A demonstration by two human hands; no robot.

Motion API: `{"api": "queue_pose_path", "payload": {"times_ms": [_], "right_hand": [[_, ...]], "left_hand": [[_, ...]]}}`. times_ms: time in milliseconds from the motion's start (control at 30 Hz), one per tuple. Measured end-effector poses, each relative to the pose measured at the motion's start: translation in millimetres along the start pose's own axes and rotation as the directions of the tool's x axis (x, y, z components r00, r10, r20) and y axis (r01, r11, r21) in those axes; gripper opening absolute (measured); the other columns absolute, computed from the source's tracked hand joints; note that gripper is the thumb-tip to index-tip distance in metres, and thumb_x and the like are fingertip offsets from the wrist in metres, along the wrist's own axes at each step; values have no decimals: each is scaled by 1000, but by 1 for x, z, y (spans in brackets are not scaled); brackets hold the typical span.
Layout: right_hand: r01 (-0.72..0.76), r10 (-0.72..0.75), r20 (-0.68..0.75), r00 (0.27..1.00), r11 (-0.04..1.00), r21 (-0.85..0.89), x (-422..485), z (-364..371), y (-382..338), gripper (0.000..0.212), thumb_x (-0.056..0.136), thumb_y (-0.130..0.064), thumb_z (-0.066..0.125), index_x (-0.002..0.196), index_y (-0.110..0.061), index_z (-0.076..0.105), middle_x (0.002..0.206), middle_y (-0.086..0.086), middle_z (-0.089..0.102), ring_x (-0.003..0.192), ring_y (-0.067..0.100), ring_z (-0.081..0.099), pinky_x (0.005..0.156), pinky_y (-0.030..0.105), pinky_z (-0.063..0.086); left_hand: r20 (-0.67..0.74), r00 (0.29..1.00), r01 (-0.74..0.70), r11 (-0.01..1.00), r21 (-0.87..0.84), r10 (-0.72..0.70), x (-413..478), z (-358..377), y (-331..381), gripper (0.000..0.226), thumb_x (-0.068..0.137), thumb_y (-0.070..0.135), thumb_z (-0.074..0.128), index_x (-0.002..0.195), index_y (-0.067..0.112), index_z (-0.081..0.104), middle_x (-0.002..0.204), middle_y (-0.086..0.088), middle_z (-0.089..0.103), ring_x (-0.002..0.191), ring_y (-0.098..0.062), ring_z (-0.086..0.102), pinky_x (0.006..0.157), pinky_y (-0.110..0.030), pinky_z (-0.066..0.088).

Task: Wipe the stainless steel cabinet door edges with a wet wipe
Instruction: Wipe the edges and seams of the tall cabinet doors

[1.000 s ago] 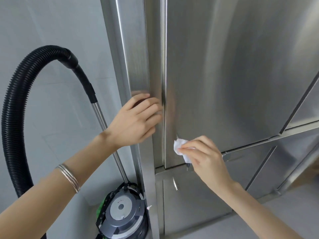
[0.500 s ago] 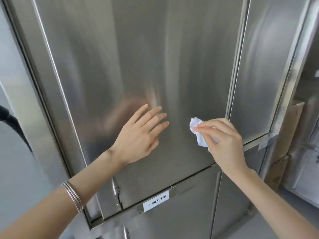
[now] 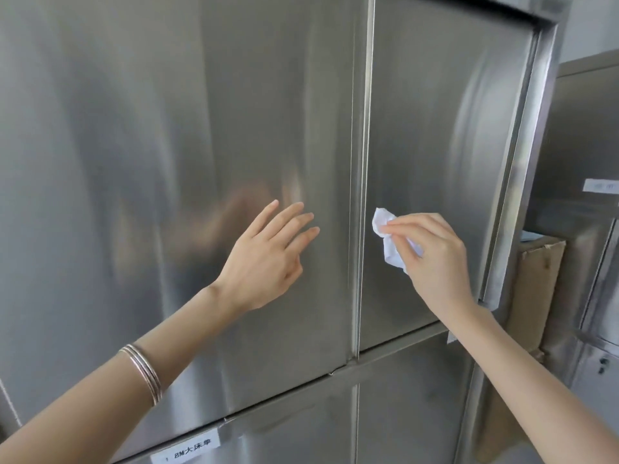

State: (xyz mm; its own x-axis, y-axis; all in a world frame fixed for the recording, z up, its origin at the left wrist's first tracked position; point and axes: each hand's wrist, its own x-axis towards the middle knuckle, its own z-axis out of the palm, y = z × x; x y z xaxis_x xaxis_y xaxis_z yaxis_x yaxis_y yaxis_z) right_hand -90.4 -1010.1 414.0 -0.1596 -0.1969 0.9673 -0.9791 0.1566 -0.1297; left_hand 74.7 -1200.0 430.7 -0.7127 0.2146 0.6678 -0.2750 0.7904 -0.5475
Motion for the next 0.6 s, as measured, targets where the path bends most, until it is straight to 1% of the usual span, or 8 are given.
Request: {"api": "queue_pose_path", "payload": {"times_ms": [100,167,300,400,500,600], "right_hand": [[-6,6,-6,1000,1000,21,15,3,22,24,79,10,64,86,-10,75,89,0,68,86,23,60,74,27,44],[5,-5,-9,1000,999,38,26,10,37,23,78,10,64,86,-9,74,89,1,69,86,23,60,74,27,44],[57,-56,-12,998,997,61,50,32,56,23,77,12,64,85,-7,74,88,2,69,85,26,61,74,26,43],[93,-93,-6,996,991,99,71,51,66,24,78,13,62,84,-7,74,88,2,70,86,25,62,73,30,47],[156,-151,-47,987,980,122,95,68,78,22,78,13,61,83,-4,74,89,3,70,86,26,63,72,35,51],[177,-165,-103,981,976,129,126,83,87,20,79,12,61,84,-2,74,91,5,71,87,26,64,73,36,52]], "left_hand": [[-11,1000,-14,999,41,15,31,8,5,46,80,12,58,124,7,64,131,-9,60,131,-30,49,114,-50,31],[-8,1000,-25,997,76,26,51,14,6,47,77,12,62,124,6,64,130,-11,61,129,-31,51,112,-51,32],[-2,1000,7,993,122,-7,84,32,1,51,77,12,65,127,3,61,135,-13,57,132,-31,48,113,-51,31],[-23,996,86,983,160,-84,110,44,-13,58,78,13,65,133,-1,54,143,-15,50,136,-32,43,115,-49,25],[-33,992,126,972,201,-122,138,51,-32,66,81,19,64,140,-3,45,150,-15,41,141,-31,35,118,-48,21],[-78,990,135,949,284,-118,165,55,-47,69,86,28,57,145,-1,38,155,-13,33,145,-28,28,120,-46,17]]}}
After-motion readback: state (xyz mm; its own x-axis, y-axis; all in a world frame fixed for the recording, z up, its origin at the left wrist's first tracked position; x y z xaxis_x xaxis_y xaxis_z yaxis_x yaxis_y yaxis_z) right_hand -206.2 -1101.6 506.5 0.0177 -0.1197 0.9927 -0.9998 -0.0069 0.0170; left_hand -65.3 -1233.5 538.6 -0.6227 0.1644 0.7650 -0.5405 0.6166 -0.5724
